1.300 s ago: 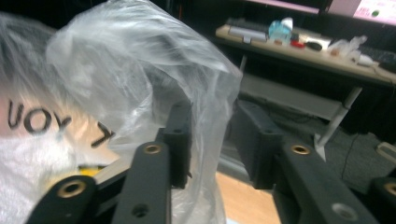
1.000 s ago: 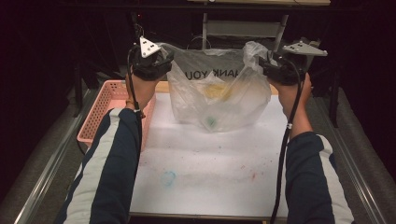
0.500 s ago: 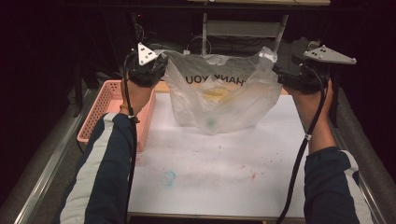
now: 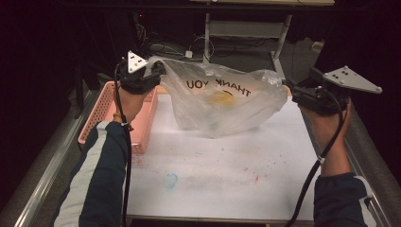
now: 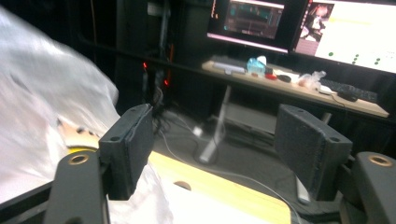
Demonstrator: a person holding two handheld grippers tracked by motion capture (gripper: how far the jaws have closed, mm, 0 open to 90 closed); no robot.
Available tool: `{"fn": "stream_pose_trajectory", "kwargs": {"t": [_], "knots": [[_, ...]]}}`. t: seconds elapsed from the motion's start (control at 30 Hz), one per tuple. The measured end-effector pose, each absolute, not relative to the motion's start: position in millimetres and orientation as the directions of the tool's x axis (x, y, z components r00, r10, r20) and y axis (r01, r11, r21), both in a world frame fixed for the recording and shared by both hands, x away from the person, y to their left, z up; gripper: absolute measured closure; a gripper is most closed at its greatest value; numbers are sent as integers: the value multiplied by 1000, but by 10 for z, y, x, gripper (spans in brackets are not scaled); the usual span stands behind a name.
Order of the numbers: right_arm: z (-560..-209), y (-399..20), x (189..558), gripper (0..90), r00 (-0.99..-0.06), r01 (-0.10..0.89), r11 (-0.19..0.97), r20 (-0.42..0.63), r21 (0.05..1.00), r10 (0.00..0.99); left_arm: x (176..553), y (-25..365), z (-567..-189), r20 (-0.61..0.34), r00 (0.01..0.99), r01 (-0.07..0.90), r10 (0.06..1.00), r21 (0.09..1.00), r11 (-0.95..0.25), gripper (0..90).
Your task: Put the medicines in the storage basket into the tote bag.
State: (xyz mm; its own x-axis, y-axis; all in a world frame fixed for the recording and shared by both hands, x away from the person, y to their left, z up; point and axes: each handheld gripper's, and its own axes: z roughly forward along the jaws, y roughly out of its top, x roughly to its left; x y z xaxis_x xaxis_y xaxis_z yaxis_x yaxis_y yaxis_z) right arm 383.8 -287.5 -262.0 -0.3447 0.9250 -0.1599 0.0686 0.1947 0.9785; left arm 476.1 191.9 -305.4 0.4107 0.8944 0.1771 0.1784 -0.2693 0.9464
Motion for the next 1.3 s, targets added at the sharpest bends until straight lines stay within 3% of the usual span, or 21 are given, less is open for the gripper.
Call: {"fn": "stream_pose_trajectory", "kwargs": {"t": [0.03,0.23,0.33,0.37,0.47,0.57,0.97,1.3], "knots": [[-2644,-2902,3803,299,-344,76,179,-143,981,928,4736,1931,-3056,182,412,169,893,948,-271,334],[-2717,-3005,3639,294,-341,58,161,-132,985,931,4633,1881,-3142,229,471,143,852,933,-330,519],[-2718,-3037,3567,287,-345,57,157,-128,986,930,4607,1852,-3193,230,480,147,847,930,-336,524],[-2738,-3046,3547,287,-343,58,162,-133,985,930,4590,1855,-3210,226,479,147,848,932,-332,505],[-2860,-3083,3529,281,-342,89,178,-138,980,929,4513,1886,-3291,215,473,154,854,935,-320,328],[-3022,-3118,3558,279,-347,129,180,-125,975,929,4393,1964,-3365,209,489,135,847,941,-310,266],[-3338,-3023,3656,275,-401,197,195,-102,961,910,3908,2285,-3315,243,557,77,794,937,-341,210],[-3584,-2932,3598,265,-453,211,212,-97,954,886,3515,2315,-3599,308,605,69,734,898,-434,176]]}}
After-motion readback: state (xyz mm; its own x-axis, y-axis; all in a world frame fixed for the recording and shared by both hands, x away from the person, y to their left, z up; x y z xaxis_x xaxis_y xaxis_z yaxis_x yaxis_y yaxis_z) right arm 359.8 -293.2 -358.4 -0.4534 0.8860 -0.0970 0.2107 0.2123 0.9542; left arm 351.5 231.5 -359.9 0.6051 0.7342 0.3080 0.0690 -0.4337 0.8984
